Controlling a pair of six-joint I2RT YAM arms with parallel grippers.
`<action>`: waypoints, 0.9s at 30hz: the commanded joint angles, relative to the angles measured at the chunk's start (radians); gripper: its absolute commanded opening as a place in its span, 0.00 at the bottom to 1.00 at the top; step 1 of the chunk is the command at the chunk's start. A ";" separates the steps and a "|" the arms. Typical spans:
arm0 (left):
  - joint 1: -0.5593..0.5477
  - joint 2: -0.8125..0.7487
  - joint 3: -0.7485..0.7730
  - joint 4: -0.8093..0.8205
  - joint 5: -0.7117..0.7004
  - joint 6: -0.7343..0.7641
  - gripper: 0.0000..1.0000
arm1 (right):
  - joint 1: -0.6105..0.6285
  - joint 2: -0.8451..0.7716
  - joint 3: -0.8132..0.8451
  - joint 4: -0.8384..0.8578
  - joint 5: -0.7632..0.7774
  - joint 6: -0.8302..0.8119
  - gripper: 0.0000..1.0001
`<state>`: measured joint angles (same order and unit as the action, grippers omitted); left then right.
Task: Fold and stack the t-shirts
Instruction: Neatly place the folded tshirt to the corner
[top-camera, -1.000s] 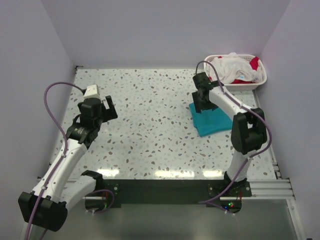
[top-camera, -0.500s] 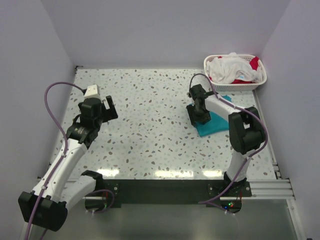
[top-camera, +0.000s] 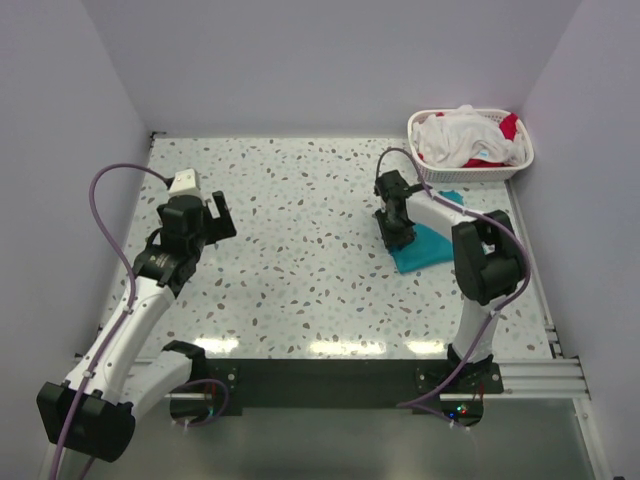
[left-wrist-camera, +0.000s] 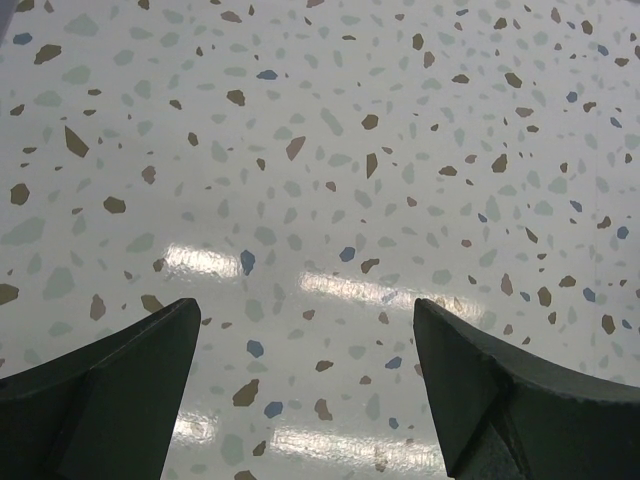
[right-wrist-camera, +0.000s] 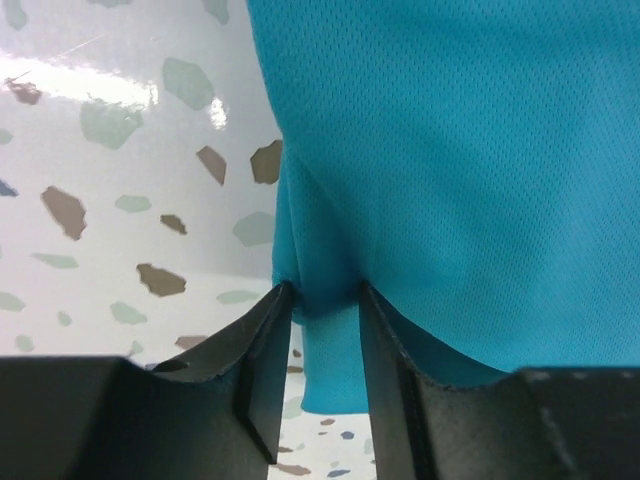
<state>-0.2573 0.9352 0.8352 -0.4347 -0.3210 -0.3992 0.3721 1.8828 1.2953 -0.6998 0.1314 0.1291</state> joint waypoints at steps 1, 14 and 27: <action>0.004 0.002 -0.007 0.042 -0.004 0.019 0.93 | 0.007 0.048 -0.004 0.039 0.072 0.004 0.33; 0.004 0.001 -0.008 0.040 -0.006 0.020 0.93 | -0.120 0.088 0.036 0.068 0.353 -0.080 0.00; 0.004 0.016 -0.013 0.042 -0.010 0.022 0.93 | -0.190 0.205 0.180 0.151 0.386 -0.125 0.00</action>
<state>-0.2573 0.9489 0.8242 -0.4347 -0.3214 -0.3988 0.1749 2.0544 1.4322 -0.6106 0.5121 0.0174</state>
